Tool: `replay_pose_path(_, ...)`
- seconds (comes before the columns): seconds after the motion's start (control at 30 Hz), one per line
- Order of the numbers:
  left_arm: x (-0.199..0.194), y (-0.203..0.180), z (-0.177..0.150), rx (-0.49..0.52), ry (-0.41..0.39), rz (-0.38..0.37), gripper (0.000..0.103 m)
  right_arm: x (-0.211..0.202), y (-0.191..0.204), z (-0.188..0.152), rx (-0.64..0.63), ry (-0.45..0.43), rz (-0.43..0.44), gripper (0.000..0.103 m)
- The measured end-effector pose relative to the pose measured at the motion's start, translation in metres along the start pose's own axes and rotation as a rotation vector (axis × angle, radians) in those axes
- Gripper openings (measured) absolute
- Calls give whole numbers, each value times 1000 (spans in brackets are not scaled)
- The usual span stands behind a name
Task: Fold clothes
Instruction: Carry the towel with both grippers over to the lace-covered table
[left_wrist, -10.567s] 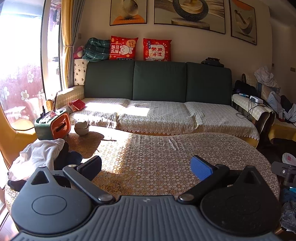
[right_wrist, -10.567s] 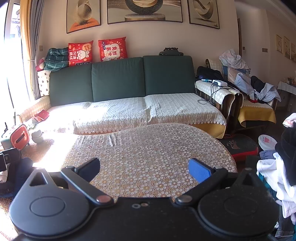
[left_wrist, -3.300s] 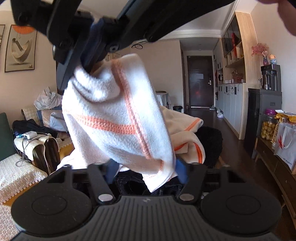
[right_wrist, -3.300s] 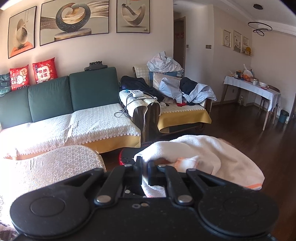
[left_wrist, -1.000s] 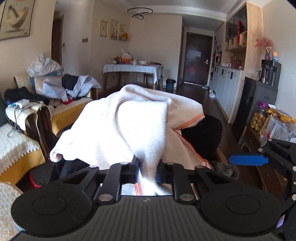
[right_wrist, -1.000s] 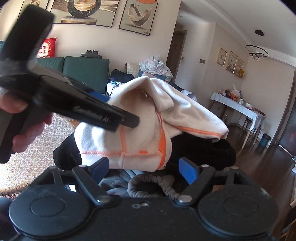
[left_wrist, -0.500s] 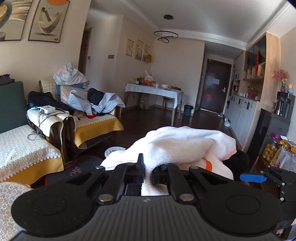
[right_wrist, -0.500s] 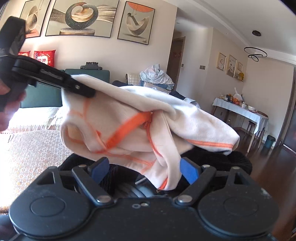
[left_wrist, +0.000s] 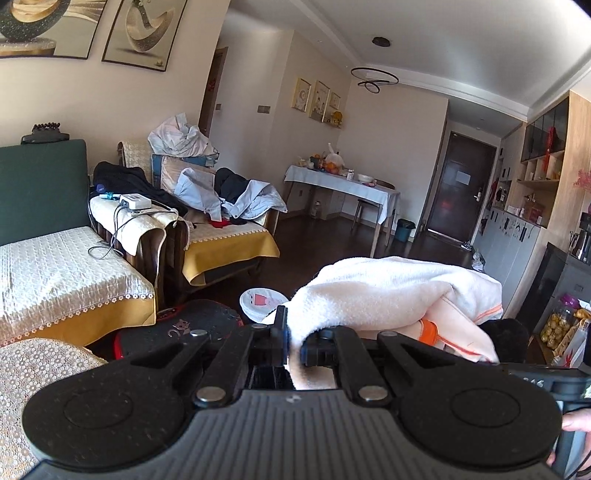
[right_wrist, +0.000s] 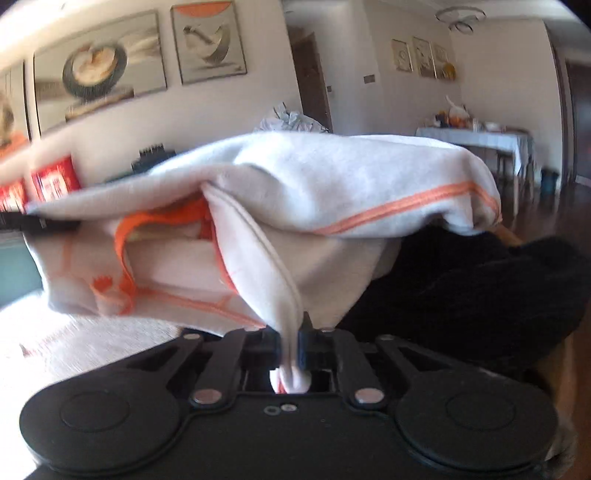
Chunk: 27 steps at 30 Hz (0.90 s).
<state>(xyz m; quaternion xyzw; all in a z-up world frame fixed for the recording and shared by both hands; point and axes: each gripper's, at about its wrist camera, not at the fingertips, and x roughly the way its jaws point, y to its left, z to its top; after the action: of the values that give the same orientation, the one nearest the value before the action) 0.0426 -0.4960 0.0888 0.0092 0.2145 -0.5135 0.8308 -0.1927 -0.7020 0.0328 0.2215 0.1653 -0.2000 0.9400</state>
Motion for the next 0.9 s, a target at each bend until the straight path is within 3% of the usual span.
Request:
replay_pose_path(0.07, -5, 10, 6, -17, -12, 18, 5, -11, 2, 14, 65, -33, 84, 103)
replay_pose_path(0.2, -24, 34, 20, -32, -36, 74, 5, -23, 28, 43, 58, -68, 173, 103)
replay_pose_path(0.37, -53, 76, 40, -55, -40, 147, 5, -9, 72, 68, 4, -63, 247, 103)
replay_pose_path(0.63, -102, 190, 66, -241, -20, 245, 5, 39, 155, 95, 57, 16, 412, 103)
replay_pose_path(0.8, -144, 248, 76, -264, -34, 334, 5, 70, 204, 96, 100, 83, 531, 103)
replay_pose_path(0.9, -160, 281, 82, -284, -2, 352, 5, 91, 234, 94, 108, 114, 572, 103)
